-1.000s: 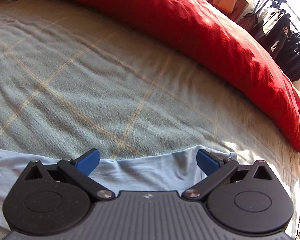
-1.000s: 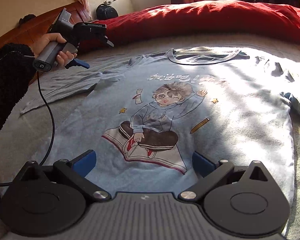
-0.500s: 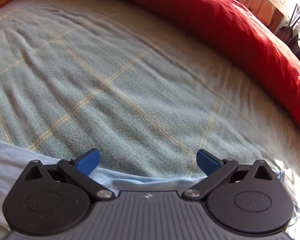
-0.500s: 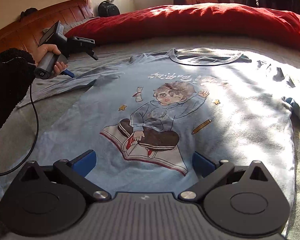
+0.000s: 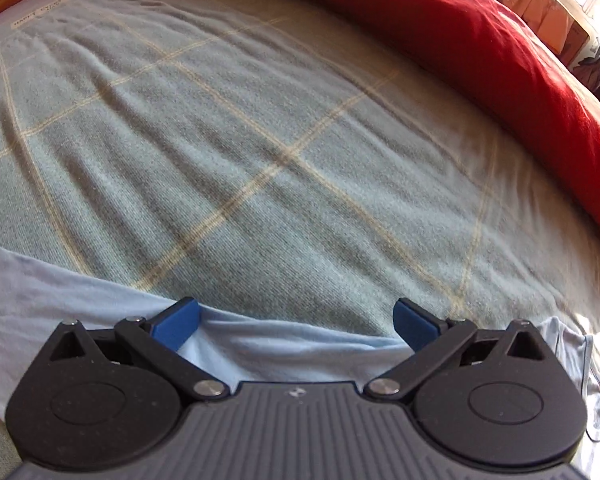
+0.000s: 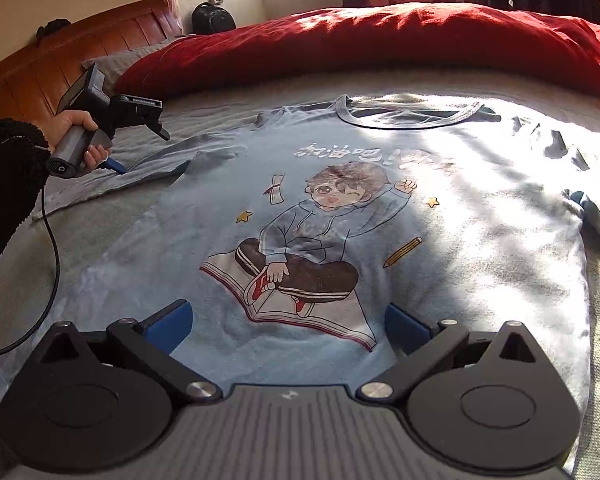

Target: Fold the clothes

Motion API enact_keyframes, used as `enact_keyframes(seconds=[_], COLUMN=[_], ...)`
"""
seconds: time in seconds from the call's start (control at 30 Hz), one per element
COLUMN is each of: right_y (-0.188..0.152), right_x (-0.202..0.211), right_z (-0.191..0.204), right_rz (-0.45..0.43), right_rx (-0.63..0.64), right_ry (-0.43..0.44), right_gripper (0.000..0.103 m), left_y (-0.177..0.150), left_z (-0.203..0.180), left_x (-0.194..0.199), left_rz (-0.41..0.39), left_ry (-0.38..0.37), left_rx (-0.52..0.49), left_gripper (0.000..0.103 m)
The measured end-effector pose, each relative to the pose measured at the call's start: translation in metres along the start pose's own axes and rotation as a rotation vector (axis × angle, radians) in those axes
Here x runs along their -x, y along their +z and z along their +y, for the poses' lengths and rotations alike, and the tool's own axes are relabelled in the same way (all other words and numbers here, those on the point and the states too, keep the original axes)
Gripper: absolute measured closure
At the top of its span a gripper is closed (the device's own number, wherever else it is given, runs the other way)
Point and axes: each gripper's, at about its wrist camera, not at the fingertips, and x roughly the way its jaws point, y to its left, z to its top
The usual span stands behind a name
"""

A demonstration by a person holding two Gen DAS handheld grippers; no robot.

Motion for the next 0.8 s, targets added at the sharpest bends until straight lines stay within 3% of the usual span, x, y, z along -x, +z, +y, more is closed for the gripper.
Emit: enact_keyframes(seconds=[0.13,0.3,0.53,0.8], right_y=[0.0,0.0,-0.001,-0.001], right_x=[0.001,0.001,0.0,-0.002], right_z=[0.0,0.0,0.004,0.007], right_rz=[-0.001,-0.001,0.004,0.007], right_rx=[0.001,0.0,0.026,0.042], right_ry=[-0.001,0.0,-0.025,-0.044], right_gripper=[0.0,0.0,0.0,0.0], left_y=[0.008,-0.011,-0.04,-0.036], left_z=[0.005,0.023,0.059,0.073], left_x=[0.019,0.038,0.044,0.057], left_rz=[-0.02,0.012,0.036,0.048], left_ry=[-0.019,-0.039,-0.085,-0.052], left_rx=[0.029,-0.004,0.045,0.031], left_gripper=[0.001,0.001,0.001,0.001])
